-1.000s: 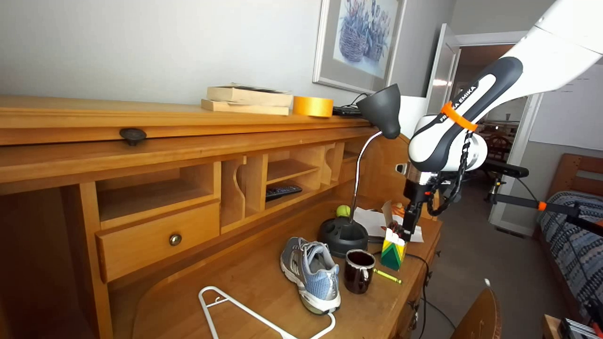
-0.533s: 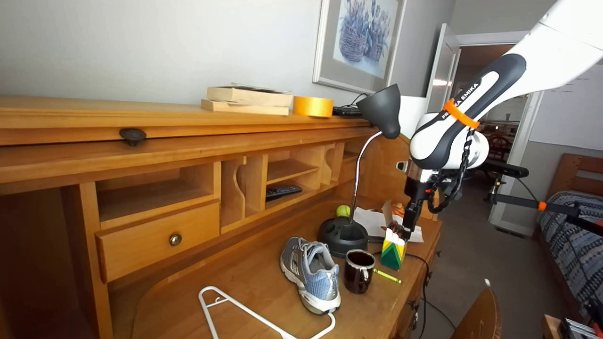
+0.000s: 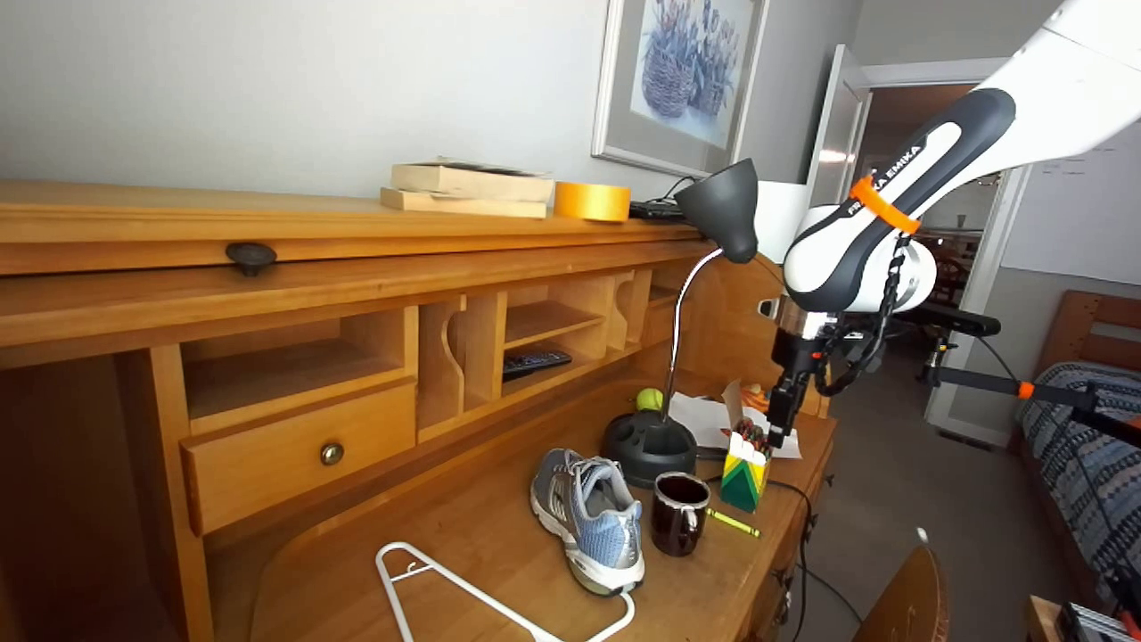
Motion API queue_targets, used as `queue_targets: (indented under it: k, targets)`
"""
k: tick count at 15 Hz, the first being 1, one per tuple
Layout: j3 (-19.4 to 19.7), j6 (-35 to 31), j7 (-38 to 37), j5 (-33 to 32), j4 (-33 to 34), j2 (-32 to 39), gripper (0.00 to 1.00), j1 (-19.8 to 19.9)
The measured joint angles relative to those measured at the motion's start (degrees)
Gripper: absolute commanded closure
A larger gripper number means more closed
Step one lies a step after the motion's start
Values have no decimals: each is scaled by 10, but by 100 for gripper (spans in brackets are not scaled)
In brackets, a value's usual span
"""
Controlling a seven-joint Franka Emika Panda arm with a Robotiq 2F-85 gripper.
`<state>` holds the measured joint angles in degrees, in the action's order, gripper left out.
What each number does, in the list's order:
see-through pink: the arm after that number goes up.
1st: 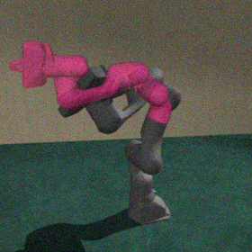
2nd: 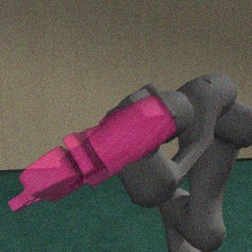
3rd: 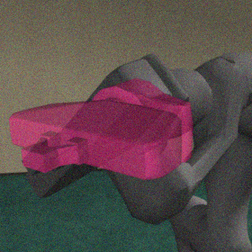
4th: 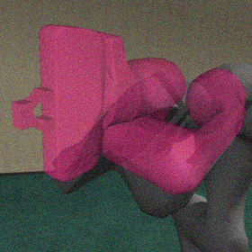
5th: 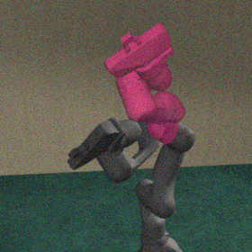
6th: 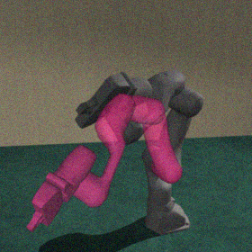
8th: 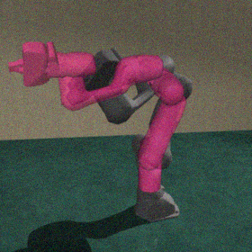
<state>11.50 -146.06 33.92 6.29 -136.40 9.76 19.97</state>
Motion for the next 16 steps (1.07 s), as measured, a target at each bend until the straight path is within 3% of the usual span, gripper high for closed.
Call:
queue_targets:
  k: [7,16]
  targets:
    - [12,0,-89,-20,-14,0,61,-3]
    - [22,-1,-228,-61,-15,0,49,-19]
